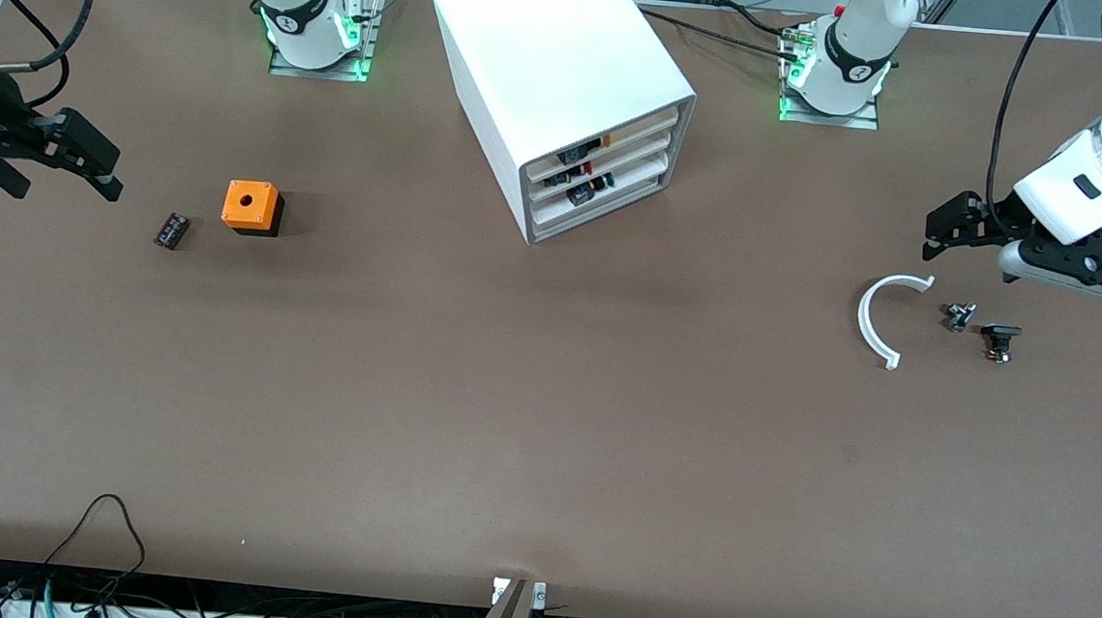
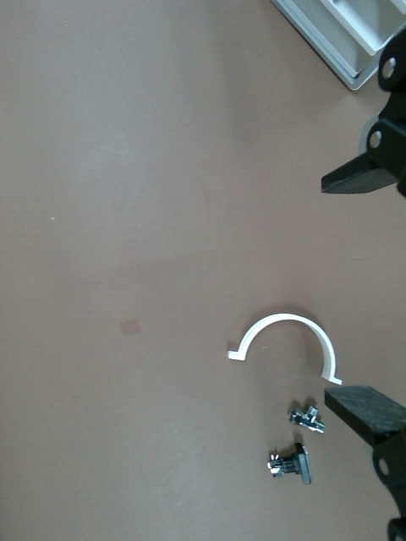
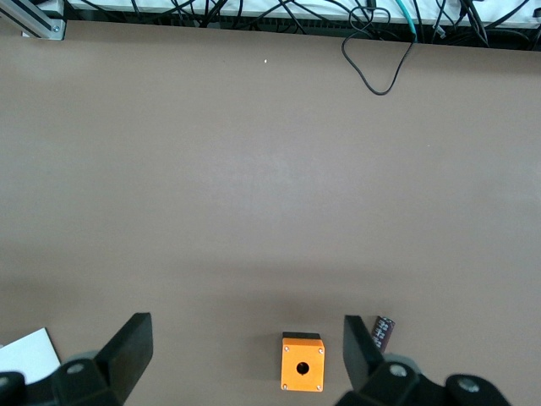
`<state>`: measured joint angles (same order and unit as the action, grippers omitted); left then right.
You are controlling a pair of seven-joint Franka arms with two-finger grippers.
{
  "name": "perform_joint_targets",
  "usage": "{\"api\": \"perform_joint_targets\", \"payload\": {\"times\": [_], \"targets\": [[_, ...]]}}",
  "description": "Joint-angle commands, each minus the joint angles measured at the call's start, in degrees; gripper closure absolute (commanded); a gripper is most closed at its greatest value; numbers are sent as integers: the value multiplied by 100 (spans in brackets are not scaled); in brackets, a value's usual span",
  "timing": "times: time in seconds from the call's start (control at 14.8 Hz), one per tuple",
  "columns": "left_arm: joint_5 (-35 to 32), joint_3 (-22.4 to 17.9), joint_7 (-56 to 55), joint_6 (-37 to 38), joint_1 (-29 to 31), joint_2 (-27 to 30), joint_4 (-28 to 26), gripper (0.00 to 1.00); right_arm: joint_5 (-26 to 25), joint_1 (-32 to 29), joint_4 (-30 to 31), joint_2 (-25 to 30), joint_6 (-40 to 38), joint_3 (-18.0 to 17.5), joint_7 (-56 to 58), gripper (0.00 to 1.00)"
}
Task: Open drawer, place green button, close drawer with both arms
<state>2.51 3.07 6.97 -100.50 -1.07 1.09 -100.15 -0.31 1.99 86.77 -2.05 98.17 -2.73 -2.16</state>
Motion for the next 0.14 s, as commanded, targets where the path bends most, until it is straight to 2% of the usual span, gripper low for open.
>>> {"api": "perform_joint_targets", "payload": {"times": [0.0, 0.07], "targets": [[74, -44, 50, 189, -33, -56, 181, 0, -83, -24, -151, -50, -113, -52, -21, 0], [74, -44, 41, 189, -33, -56, 181, 0, -83, -24, -151, -50, -105, -52, -21, 0]]}}
